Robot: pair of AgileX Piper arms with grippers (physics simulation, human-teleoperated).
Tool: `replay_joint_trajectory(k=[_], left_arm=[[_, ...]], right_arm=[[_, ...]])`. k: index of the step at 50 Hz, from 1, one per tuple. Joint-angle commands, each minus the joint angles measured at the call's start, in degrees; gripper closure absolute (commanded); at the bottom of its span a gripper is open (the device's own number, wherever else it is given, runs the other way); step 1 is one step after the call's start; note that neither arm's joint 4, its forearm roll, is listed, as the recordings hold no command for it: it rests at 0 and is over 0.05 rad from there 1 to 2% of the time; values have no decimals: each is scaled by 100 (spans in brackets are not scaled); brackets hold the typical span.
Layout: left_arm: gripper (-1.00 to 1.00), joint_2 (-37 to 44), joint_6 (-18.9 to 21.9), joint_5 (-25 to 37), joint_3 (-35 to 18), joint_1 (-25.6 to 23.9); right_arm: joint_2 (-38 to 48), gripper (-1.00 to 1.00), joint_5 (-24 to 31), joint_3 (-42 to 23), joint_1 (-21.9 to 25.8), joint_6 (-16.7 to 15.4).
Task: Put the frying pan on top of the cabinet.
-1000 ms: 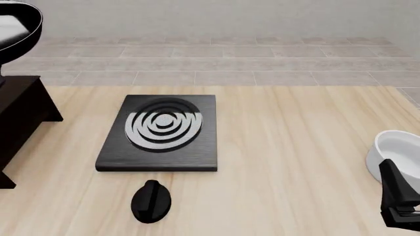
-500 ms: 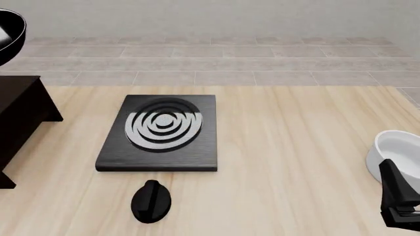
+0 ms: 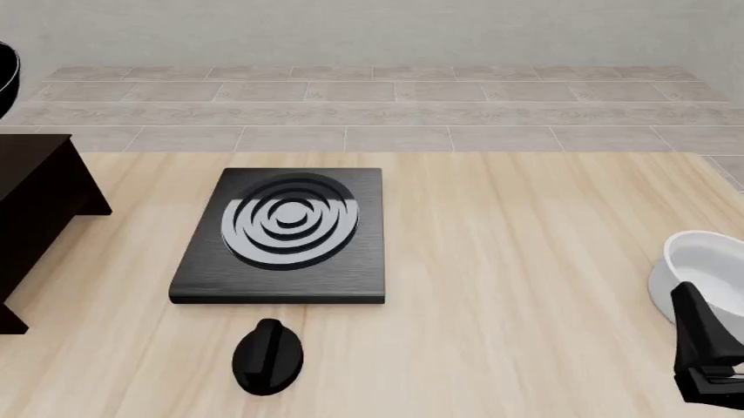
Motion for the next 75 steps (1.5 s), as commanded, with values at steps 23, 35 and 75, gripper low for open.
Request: replay_joint_trajectory(k=[23, 35, 75], left_arm=[[100, 307, -262, -429, 193, 512], [100, 682, -260, -800, 251, 605], [100, 1260, -161, -1416, 440, 653]], right_arm=[[0, -100, 5, 0, 5, -16], [0, -100, -5, 0, 5, -29], [0, -100, 24, 0, 28, -70]])
